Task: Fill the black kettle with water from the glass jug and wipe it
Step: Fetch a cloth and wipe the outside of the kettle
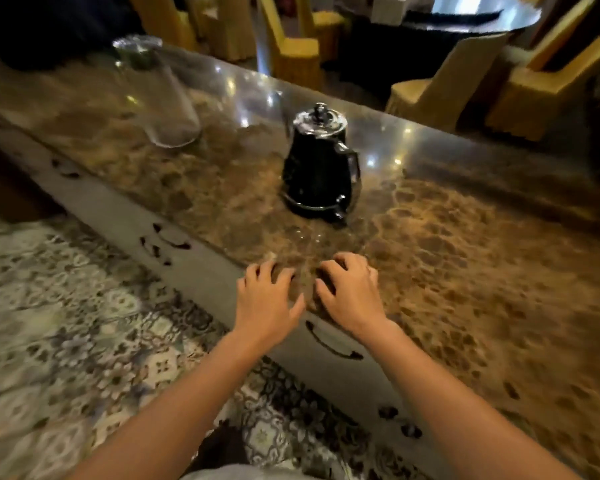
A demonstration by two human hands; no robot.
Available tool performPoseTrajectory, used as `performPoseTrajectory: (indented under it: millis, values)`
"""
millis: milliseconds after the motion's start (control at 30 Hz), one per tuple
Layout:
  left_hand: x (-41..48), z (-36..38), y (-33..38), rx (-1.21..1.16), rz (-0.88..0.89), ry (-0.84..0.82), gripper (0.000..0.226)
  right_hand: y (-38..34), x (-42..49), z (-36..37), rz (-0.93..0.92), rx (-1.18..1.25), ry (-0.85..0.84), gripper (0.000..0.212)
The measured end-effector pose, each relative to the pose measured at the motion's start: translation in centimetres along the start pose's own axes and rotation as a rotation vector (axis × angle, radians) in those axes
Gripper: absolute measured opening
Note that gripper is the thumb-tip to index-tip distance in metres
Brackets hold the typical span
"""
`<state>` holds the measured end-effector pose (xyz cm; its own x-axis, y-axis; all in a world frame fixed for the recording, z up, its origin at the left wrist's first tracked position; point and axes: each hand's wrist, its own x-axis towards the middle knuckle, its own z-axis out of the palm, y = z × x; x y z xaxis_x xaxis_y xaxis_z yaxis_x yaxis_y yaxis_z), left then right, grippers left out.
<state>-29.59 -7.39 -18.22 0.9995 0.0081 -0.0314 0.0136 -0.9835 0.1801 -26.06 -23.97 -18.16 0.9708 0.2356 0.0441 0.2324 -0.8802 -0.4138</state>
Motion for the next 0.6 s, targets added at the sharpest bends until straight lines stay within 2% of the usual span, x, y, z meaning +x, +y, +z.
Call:
performPoseTrajectory:
  millis: [67,167,300,600]
  values:
    - [-1.1,-0.7,-3.7,-0.004,-0.108,-0.019,0.053,-4.3,1.1,1.9,-0.119,-0.022,-0.090,0.034]
    - [-3.4,-1.6,-10.7,-0.054,-0.277,-0.017,0.049,-10.8,2.8,5.0,-0.249,-0.065,-0.138,0.034]
    - [-8.1,-2.6,-22.1,-0.156,-0.532,-0.047,0.042,-21.4,5.1,9.3,-0.419,0.024,-0.299,0.036]
    - [-22.9,-6.8,-42.3,-0.229,-1.048,0.114,0.038,-49.6,3.4,21.6,-0.924,-0.013,-0.698,0.028]
